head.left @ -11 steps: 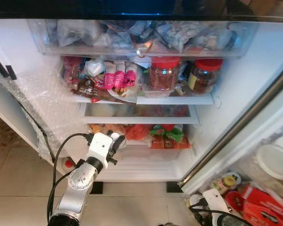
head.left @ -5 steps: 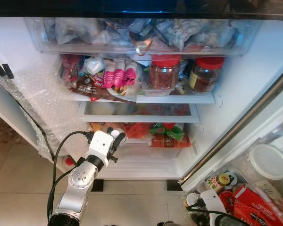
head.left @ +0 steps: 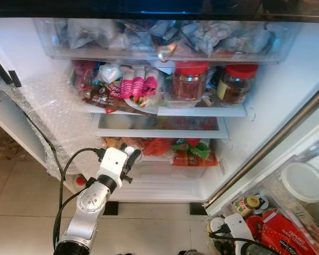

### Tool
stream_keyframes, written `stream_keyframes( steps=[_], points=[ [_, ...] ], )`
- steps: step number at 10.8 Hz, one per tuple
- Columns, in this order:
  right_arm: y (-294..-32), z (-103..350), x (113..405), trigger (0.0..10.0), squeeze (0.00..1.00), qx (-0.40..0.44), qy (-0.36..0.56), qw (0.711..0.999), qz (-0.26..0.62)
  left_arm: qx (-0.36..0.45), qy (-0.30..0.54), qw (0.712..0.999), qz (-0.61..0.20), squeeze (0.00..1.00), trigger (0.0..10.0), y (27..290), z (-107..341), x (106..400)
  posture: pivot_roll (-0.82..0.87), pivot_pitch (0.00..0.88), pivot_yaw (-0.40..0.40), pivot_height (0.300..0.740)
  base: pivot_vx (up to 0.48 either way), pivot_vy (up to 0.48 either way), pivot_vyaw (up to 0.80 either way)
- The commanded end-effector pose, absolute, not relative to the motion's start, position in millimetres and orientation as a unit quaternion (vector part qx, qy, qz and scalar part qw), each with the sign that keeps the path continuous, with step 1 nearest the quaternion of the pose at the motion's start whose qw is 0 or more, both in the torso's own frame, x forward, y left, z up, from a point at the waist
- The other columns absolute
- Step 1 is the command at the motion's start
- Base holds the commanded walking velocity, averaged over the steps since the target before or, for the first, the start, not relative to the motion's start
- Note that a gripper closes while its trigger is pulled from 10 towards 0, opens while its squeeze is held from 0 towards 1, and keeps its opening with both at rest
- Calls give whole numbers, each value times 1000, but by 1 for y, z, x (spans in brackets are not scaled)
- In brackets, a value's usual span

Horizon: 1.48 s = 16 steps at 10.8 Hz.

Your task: Restocking fridge

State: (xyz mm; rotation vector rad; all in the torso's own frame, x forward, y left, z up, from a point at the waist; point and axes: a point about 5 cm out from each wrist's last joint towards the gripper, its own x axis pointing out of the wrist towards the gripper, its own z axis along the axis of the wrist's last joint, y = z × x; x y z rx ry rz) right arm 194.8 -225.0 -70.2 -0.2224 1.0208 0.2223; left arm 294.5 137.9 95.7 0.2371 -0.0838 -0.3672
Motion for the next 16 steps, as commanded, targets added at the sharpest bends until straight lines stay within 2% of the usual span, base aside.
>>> stream_keyframes(
  steps=[1,9,15,16],
  points=[
    [-237,-71,189,10000,0,-112,494,858,86,130,-56,972,-188,0,10000,135,100,294,-145,174,-42,740,0,0,0],
    [-236,-70,190,10000,0,-102,484,865,84,140,-67,974,-167,0,10000,139,104,295,-144,163,-40,740,0,0,0],
    [-237,-72,188,10000,0,-92,481,871,39,143,-68,974,-163,0,10000,141,103,296,-142,139,-28,740,0,0,0],
    [-237,-72,188,10000,0,-93,482,871,39,143,-69,974,-164,0,10000,140,104,296,-142,136,-28,725,0,0,0]
  ],
)
